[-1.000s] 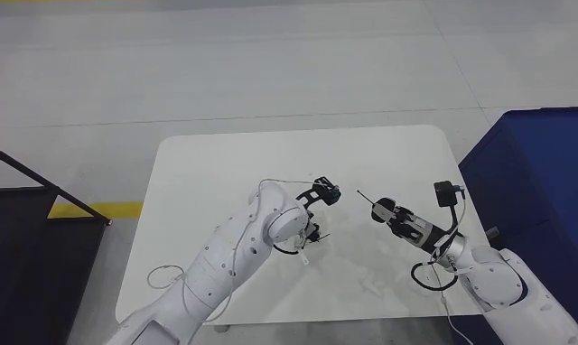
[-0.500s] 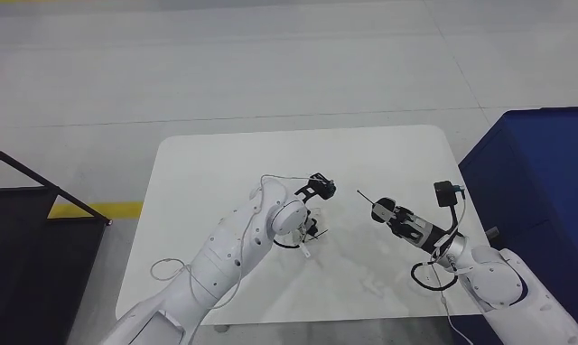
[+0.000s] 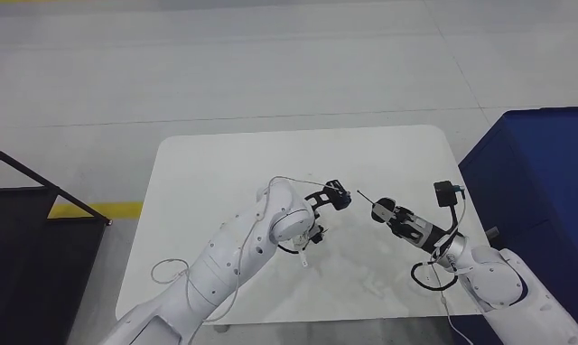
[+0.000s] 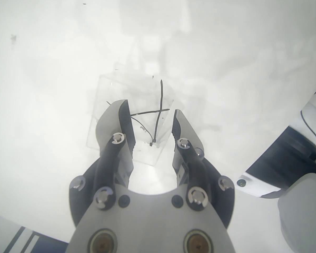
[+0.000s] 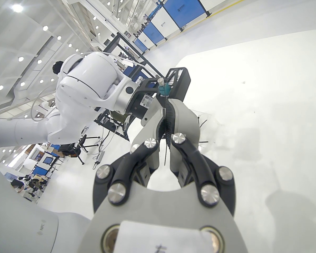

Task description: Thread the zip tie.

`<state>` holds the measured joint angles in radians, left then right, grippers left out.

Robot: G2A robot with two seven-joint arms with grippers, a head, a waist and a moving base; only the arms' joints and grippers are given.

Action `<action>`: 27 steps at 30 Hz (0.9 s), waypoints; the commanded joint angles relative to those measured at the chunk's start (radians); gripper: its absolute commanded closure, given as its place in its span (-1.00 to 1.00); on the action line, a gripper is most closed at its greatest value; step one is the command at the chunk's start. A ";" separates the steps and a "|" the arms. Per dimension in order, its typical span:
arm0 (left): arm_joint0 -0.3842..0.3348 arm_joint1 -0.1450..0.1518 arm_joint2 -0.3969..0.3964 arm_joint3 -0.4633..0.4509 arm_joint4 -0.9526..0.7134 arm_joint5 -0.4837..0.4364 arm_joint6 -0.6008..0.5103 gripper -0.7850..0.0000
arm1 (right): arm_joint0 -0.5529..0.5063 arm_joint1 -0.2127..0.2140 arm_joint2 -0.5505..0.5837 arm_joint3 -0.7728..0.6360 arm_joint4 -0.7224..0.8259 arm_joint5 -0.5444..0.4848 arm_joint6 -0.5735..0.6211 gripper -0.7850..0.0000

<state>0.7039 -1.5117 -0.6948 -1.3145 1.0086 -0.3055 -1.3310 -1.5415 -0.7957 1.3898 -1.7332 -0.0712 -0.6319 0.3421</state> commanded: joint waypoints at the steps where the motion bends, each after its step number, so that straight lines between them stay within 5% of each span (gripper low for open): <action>1: 0.003 0.003 -0.012 0.000 -0.004 0.014 -0.006 0.23 | 0.000 0.000 0.000 0.000 0.000 0.000 0.000 1.00; 27: -0.049 -0.037 0.062 0.151 -0.055 0.010 0.052 0.30 | 0.000 0.000 0.000 0.000 0.000 0.000 0.000 1.00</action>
<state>0.6567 -1.5475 -0.6345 -1.1675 0.9502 -0.2995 -1.2810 -1.5415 -0.7957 1.3898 -1.7332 -0.0712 -0.6319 0.3421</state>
